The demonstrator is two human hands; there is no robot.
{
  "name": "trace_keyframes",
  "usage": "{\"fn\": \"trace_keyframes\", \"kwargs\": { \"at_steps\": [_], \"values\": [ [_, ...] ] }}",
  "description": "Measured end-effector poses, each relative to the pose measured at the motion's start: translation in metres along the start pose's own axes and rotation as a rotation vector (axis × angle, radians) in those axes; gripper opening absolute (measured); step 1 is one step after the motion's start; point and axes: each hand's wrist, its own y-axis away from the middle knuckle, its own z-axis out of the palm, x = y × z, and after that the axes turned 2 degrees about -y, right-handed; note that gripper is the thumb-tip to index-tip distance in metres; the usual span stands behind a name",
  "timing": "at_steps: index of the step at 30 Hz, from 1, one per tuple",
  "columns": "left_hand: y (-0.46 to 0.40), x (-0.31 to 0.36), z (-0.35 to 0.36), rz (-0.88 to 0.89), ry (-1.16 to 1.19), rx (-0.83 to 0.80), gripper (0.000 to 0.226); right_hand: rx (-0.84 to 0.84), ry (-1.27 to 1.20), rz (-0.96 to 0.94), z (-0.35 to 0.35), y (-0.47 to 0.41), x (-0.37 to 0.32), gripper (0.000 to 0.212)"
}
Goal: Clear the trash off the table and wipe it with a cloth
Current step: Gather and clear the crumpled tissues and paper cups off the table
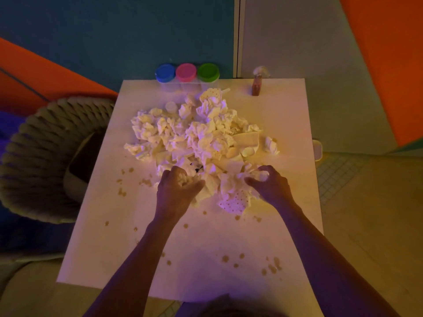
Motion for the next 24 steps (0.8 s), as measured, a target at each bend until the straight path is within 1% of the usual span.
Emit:
{"fn": "trace_keyframes", "kwargs": {
  "at_steps": [2,4,6,9,11,14,16,19,22,24],
  "values": [
    [0.005,0.0,0.002,-0.008,-0.003,-0.006,0.035,-0.041,0.137,-0.006,0.003,-0.003,0.005,0.083],
    [0.008,0.0,0.005,0.008,-0.006,-0.018,0.025,-0.064,0.225,0.014,0.005,-0.005,0.009,0.09],
    [0.009,-0.003,0.013,0.025,-0.017,-0.048,0.023,-0.071,0.268,0.033,0.009,-0.007,0.013,0.083],
    [0.01,-0.003,0.024,0.062,-0.058,-0.117,0.033,-0.062,0.279,0.014,0.015,-0.005,0.015,0.06],
    [0.011,-0.001,0.032,0.114,-0.114,-0.175,0.048,-0.046,0.263,-0.002,0.018,-0.003,0.015,0.049],
    [0.008,-0.002,0.045,0.188,-0.248,-0.256,0.079,-0.057,0.236,0.016,0.019,0.001,0.016,0.045],
    [0.004,-0.003,0.055,0.188,-0.309,-0.289,0.091,-0.04,0.203,0.021,0.018,0.002,0.017,0.044],
    [0.0,-0.004,0.065,0.154,-0.35,-0.303,0.091,0.011,0.112,0.024,0.013,0.003,0.017,0.039],
    [0.0,-0.007,0.071,0.155,-0.361,-0.218,0.079,0.075,-0.002,0.032,0.008,0.006,0.015,0.018],
    [-0.001,-0.01,0.073,0.164,-0.374,-0.193,0.07,0.103,-0.1,0.061,0.005,0.008,0.014,0.017]
  ]
}}
